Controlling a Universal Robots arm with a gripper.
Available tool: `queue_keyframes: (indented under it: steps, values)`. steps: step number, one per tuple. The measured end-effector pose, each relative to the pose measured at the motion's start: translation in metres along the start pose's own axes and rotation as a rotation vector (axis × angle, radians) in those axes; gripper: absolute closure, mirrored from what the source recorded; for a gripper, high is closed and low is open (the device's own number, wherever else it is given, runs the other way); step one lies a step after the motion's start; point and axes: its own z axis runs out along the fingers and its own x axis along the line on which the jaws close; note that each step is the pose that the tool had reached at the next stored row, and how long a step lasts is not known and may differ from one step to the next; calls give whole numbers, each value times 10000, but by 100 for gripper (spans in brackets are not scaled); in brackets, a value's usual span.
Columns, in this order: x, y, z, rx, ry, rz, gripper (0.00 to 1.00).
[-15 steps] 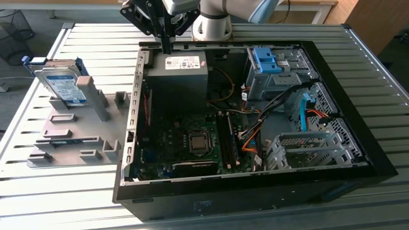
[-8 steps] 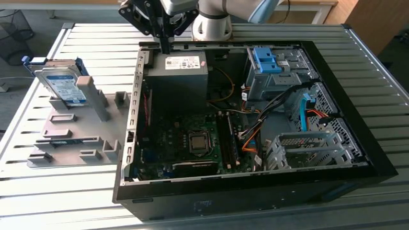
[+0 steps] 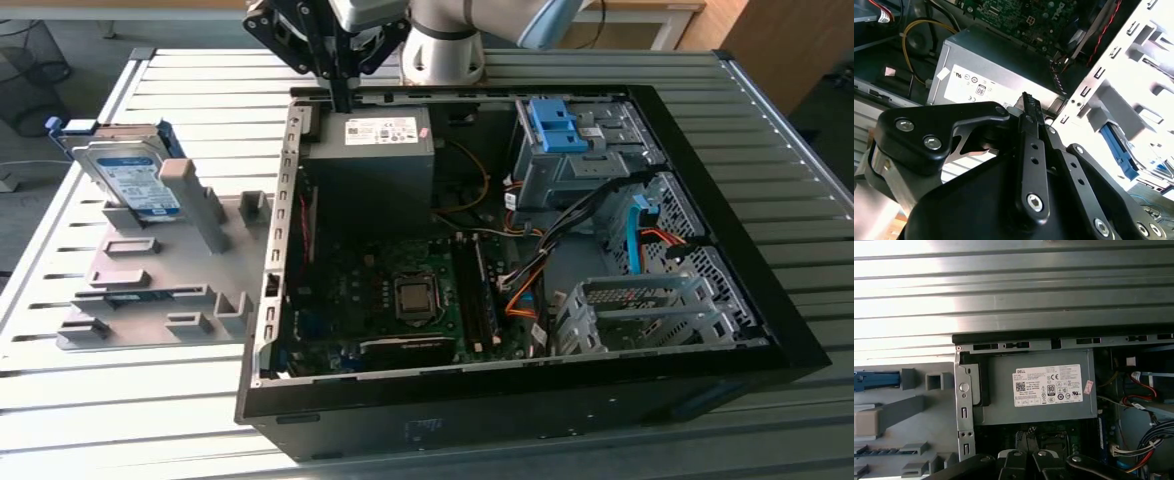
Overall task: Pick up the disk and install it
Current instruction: 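Reach for the disk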
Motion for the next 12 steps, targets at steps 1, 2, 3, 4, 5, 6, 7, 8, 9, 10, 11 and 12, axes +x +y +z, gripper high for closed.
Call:
queue_keyframes:
  steps: [1, 2, 3, 4, 5, 6, 7, 8, 9, 10, 11, 12]
  values:
    - [5, -1, 0, 0, 0, 0, 89]
    - [11, -1, 0, 0, 0, -1, 89]
    - [17, -1, 0, 0, 0, 0, 89]
    - [24, -2, 0, 0, 0, 0, 89]
    - [30, -2, 0, 0, 0, 0, 89]
    - [38, -3, 0, 0, 0, 0, 89]
    - [45, -4, 0, 0, 0, -1, 89]
    - [52, -4, 0, 0, 0, 0, 89]
    - [60, -5, -1, 1, 1, 0, 89]
    - [68, -5, -1, 1, 0, -1, 89]
    - [77, -6, -1, 0, 0, -1, 89]
    - [85, -7, -1, 0, 0, 0, 89]
